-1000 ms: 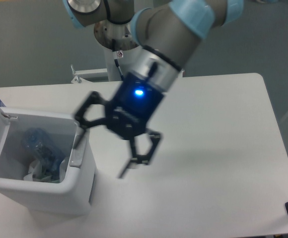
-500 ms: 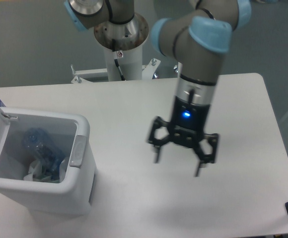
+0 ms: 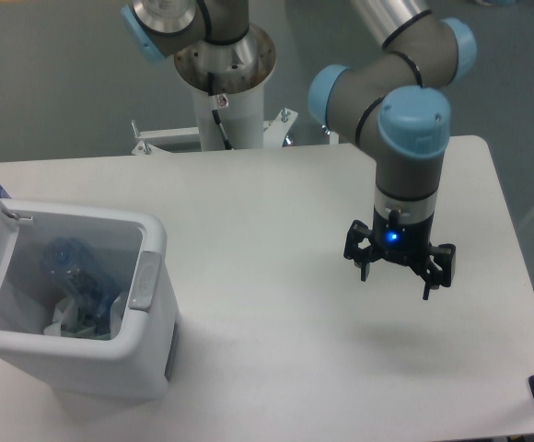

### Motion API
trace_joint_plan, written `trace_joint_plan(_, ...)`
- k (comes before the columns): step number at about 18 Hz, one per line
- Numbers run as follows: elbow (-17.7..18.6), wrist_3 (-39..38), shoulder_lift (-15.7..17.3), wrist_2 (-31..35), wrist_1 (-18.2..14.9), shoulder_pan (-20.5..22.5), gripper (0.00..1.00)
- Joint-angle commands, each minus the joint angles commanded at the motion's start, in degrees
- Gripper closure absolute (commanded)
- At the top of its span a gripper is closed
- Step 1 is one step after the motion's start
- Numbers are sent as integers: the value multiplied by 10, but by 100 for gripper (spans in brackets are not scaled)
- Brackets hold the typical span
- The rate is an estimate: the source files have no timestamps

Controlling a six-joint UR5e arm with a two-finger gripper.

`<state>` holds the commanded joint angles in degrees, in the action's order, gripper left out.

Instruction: Place the trash in the trash can

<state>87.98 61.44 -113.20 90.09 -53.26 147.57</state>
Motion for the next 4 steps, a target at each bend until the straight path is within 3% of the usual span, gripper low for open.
trace_joint_plan(4, 1, -1, -3, 6, 0, -1, 0)
